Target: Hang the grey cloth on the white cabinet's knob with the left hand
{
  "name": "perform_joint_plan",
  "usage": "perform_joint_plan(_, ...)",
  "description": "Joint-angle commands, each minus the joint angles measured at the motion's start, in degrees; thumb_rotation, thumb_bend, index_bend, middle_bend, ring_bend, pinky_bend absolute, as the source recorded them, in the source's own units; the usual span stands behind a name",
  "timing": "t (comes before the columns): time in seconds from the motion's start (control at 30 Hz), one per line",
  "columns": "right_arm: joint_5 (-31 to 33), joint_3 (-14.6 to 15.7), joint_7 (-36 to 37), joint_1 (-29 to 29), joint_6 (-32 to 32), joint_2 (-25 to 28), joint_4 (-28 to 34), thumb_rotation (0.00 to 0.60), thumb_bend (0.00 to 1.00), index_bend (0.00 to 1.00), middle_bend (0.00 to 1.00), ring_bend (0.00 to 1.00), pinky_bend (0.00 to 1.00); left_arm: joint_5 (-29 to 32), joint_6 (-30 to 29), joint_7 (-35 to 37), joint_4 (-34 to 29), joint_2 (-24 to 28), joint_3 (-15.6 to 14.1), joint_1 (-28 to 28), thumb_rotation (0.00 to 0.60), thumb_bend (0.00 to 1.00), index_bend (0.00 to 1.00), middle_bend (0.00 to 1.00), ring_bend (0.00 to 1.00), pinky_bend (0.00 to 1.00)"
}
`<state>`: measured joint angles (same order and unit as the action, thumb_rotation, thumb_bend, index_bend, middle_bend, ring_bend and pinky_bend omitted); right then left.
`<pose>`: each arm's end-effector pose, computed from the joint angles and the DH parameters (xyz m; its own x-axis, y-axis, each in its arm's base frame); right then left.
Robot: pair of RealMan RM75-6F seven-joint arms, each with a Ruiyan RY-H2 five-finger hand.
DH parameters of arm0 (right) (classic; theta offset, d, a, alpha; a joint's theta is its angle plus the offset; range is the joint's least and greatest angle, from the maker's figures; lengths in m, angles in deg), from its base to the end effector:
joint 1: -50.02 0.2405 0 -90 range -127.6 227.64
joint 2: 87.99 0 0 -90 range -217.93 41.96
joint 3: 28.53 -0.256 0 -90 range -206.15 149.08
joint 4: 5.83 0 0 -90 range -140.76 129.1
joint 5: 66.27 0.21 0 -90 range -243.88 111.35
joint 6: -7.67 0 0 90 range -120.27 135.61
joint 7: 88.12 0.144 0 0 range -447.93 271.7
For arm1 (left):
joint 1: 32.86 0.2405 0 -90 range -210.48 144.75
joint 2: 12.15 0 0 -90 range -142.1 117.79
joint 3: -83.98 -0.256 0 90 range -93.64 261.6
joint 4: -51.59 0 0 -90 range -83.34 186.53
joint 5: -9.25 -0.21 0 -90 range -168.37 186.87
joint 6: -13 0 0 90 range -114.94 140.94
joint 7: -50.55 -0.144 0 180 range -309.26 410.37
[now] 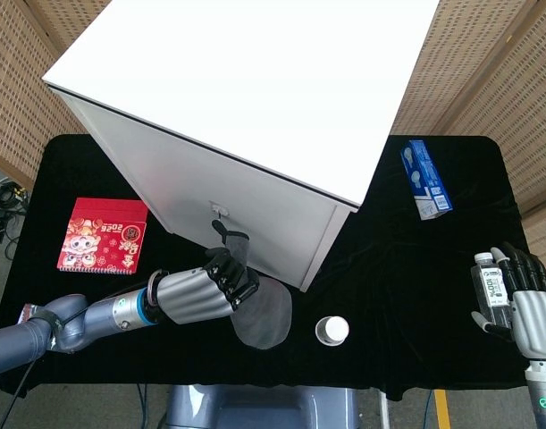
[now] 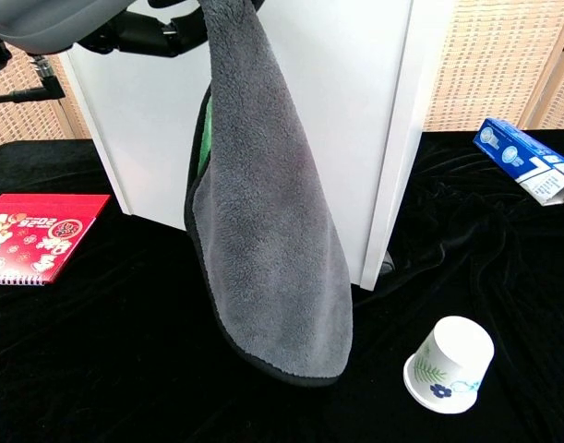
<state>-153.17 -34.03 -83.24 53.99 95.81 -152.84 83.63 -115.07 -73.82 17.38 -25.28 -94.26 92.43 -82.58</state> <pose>-0.3134 -0.1858 0.1726 0.3472 0.0922 0.9332 -0.9366 -0.0158 0.3500 -0.0483 0.2911 0.0628 0.1952 -0.8039 0.5618 -0.0239 -0.5765 -0.8167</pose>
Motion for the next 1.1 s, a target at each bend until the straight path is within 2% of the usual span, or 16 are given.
perform_joint_plan(0.03, 0.0, -0.1, 0.1, 0.0, 0.1, 0.0, 0.0, 0.600, 0.17, 0.04, 0.00, 0.00, 0.05, 0.2, 0.1, 0.0, 0.1, -0.3, 0.1, -0.1, 0.600, 0.53, 0.78, 0.84, 0.80, 0.68)
perform_joint_plan(0.73, -0.2, 0.1, 0.2, -0.1, 0.2, 0.0, 0.0, 0.600, 0.17, 0.03, 0.00, 0.00, 0.05, 1.3, 1.4, -0.5, 1.2, -0.8, -0.6, -0.1, 0.600, 0.53, 0.78, 0.84, 0.80, 0.68)
perform_joint_plan(0.97, -0.1, 0.1, 0.5, -0.1, 0.2, 0.2, 0.2, 0.600, 0.17, 0.03, 0.00, 0.00, 0.05, 1.3, 2.4, -1.2, 1.8, -1.1, -1.4, 0.1, 0.600, 0.49, 0.78, 0.84, 0.79, 0.68)
perform_joint_plan(1.03, -0.1, 0.0, 0.6, -0.1, 0.3, 0.2, 0.2, 0.600, 0.17, 0.03, 0.00, 0.00, 0.05, 1.6, 2.6, -1.6, 1.9, -1.2, -1.8, 0.5, 0.600, 0.46, 0.77, 0.81, 0.77, 0.65)
perform_joint_plan(1.1, -0.1, 0.0, 0.5, -0.1, 0.3, 0.2, 0.2, 0.600, 0.17, 0.03, 0.00, 0.00, 0.05, 1.7, 2.5, -2.6, 1.9, -1.1, -2.4, 1.4, 0.600, 0.40, 0.74, 0.74, 0.72, 0.59)
